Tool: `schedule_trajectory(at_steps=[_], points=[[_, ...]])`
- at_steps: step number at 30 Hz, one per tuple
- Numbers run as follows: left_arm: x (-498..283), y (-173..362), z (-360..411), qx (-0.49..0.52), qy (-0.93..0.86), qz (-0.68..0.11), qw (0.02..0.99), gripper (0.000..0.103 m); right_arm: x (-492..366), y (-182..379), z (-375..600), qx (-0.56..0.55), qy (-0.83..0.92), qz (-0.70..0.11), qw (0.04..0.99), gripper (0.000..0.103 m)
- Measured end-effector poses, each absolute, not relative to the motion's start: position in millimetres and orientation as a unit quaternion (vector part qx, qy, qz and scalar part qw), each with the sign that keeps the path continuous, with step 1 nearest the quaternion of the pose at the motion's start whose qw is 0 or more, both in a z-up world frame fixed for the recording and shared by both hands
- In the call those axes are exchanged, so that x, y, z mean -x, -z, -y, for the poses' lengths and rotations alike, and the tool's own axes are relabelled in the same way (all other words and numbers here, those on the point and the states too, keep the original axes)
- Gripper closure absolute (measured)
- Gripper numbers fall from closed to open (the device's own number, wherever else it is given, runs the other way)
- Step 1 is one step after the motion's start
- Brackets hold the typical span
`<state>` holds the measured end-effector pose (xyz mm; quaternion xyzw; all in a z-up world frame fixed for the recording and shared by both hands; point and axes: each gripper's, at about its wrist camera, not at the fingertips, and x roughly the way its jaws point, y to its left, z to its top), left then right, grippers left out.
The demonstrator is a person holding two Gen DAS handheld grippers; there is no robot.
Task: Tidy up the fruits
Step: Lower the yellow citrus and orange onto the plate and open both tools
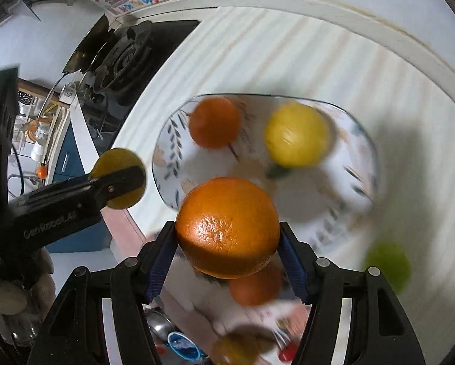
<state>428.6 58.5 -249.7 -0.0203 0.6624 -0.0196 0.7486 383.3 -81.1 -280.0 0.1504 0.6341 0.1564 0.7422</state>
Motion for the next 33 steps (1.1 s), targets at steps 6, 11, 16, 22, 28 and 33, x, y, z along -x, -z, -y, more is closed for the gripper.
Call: schedule_trajectory(at_steps=[6, 11, 16, 22, 28, 33], points=[[-475, 287, -74, 0.024, 0.016, -0.702, 0.711, 0.046, -419, 318, 43, -0.145, -0.174, -0.654, 0.722, 0.035], [-489, 306, -75, 0.027, 0.017, -0.719, 0.694, 0.046, -433, 340, 20, -0.162, -0.185, -0.663, 0.707, 0.035], [-496, 319, -76, 0.038, 0.026, -0.732, 0.680, 0.046, -437, 353, 12, -0.177, -0.189, -0.672, 0.694, 0.035], [-497, 322, -78, 0.041, 0.030, -0.736, 0.676, 0.046, -439, 355, 13, -0.188, -0.188, -0.683, 0.680, 0.027], [-500, 309, -82, 0.045, 0.023, -0.717, 0.695, 0.016, -433, 339, 27, -0.183, -0.171, -0.687, 0.682, 0.014], [-487, 300, -90, 0.046, 0.012, -0.711, 0.702, 0.016, -424, 321, 36, -0.154, -0.142, -0.678, 0.705, 0.011]])
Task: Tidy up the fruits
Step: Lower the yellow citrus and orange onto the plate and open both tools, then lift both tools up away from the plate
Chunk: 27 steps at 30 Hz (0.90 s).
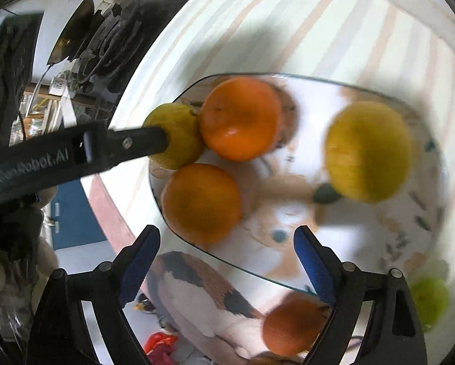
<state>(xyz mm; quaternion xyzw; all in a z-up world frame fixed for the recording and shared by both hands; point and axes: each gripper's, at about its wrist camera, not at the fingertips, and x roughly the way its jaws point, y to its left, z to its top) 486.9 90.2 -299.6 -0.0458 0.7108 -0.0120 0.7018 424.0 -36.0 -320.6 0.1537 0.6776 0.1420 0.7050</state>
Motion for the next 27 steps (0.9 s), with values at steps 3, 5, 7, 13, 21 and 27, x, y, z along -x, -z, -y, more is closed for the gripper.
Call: schedule_trajectory(at_steps=[3, 5, 7, 13, 21, 27], points=[[-472, 289, -90, 0.037, -0.002, -0.698, 0.715, 0.016, -418, 311, 43, -0.126, -0.115, -0.671, 0.721, 0.011], [-460, 282, -90, 0.033, -0.012, -0.688, 0.725, 0.016, -412, 304, 49, -0.110, -0.096, -0.666, 0.732, 0.011], [-444, 274, -90, 0.032, -0.022, -0.675, 0.737, 0.016, -399, 296, 63, -0.101, -0.087, -0.662, 0.737, 0.011], [-400, 243, -94, 0.031, -0.027, -0.639, 0.768, 0.016, -371, 269, 87, -0.077, -0.067, -0.641, 0.761, 0.011], [-351, 205, -79, 0.027, -0.023, -0.600, 0.799, 0.016, -318, 223, 116, -0.065, -0.060, -0.609, 0.788, 0.011], [-318, 176, -70, 0.027, -0.011, -0.578, 0.816, 0.016, -283, 191, 119, -0.059, -0.066, -0.588, 0.804, 0.011]])
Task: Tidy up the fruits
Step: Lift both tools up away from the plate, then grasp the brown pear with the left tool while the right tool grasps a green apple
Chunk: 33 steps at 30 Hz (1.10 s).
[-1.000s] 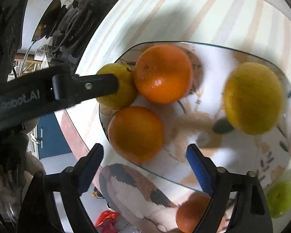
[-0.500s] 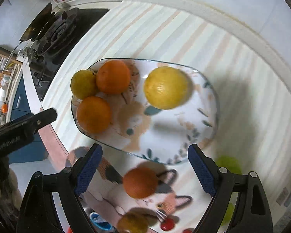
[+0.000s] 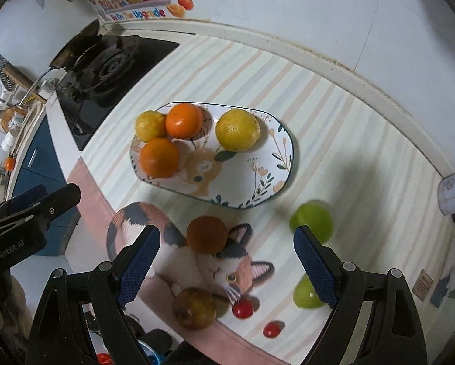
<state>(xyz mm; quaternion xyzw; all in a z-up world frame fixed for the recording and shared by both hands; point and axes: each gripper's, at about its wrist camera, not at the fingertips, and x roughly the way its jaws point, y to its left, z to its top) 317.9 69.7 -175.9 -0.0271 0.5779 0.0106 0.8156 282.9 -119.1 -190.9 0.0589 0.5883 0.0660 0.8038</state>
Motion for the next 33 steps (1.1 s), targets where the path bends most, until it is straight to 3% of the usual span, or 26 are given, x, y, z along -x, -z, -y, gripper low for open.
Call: schedule_trajectory(at_steps=[21, 24, 27, 33], points=[[-233, 97, -44, 0.013, 0.003, -0.512, 0.859, 0.016, -199, 101, 145, -0.068, -0.082, -0.519, 0.848, 0.011], [-234, 102, -38, 0.012, 0.006, -0.517, 0.856, 0.016, -201, 110, 161, -0.092, -0.079, -0.525, 0.842, 0.011], [-236, 124, -27, 0.004, 0.011, -0.539, 0.842, 0.002, -210, 136, 181, -0.111, -0.066, -0.548, 0.827, 0.011], [-235, 199, 0, -0.011, 0.021, -0.616, 0.788, 0.002, -227, 201, 220, -0.131, -0.028, -0.604, 0.786, 0.011]])
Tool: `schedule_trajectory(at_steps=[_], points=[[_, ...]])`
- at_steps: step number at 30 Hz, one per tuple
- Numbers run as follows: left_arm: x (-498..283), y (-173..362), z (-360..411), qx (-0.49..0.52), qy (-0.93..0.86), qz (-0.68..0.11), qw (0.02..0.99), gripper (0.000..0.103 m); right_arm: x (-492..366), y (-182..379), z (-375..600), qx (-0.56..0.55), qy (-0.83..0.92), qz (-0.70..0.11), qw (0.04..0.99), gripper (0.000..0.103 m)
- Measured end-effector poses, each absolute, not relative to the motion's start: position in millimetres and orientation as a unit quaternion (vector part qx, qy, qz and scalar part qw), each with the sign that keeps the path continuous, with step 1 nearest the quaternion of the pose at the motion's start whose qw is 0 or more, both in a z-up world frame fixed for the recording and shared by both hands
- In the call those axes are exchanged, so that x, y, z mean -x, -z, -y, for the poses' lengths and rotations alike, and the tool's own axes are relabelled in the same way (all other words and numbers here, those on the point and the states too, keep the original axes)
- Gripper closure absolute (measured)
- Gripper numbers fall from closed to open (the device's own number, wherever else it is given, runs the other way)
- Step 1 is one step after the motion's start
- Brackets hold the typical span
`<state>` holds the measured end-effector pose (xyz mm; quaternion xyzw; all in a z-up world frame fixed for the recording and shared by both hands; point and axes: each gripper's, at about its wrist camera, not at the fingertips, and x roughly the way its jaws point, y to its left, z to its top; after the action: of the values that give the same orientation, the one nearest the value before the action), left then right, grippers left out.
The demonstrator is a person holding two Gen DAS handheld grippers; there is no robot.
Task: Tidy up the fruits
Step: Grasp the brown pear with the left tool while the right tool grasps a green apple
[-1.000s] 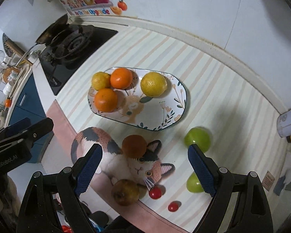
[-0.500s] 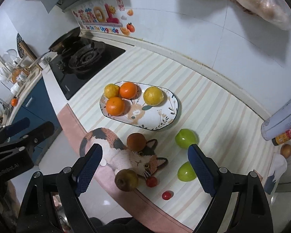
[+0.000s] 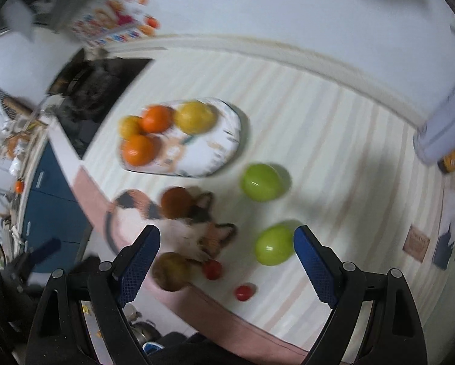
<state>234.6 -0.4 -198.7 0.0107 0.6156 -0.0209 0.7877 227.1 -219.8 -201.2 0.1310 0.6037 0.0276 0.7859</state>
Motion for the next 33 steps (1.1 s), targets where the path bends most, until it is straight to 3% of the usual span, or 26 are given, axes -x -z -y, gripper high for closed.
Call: schedule_trajectory(at_steps=[4, 12, 22, 28, 31, 33], points=[[-231, 254, 22, -0.028, 0.029, -0.665, 0.746, 0.002, -231, 254, 239, -0.134, -0.008, -0.647, 0.751, 0.011], [-232, 313, 30, -0.003, 0.034, -0.718, 0.695, 0.003, -229, 320, 257, -0.157, 0.002, -0.692, 0.704, 0.011], [-227, 332, 27, 0.021, 0.043, -0.735, 0.677, 0.026, -230, 341, 261, -0.176, -0.002, -0.704, 0.688, 0.016], [-226, 335, 31, 0.033, 0.058, -0.734, 0.676, 0.040, -232, 345, 259, -0.183, -0.011, -0.703, 0.687, 0.024], [-225, 334, 33, 0.030, 0.058, -0.731, 0.679, 0.040, -233, 344, 256, -0.184, -0.018, -0.700, 0.689, 0.031], [-225, 335, 36, 0.037, 0.059, -0.730, 0.680, 0.040, -234, 344, 252, -0.188, -0.028, -0.699, 0.689, 0.041]])
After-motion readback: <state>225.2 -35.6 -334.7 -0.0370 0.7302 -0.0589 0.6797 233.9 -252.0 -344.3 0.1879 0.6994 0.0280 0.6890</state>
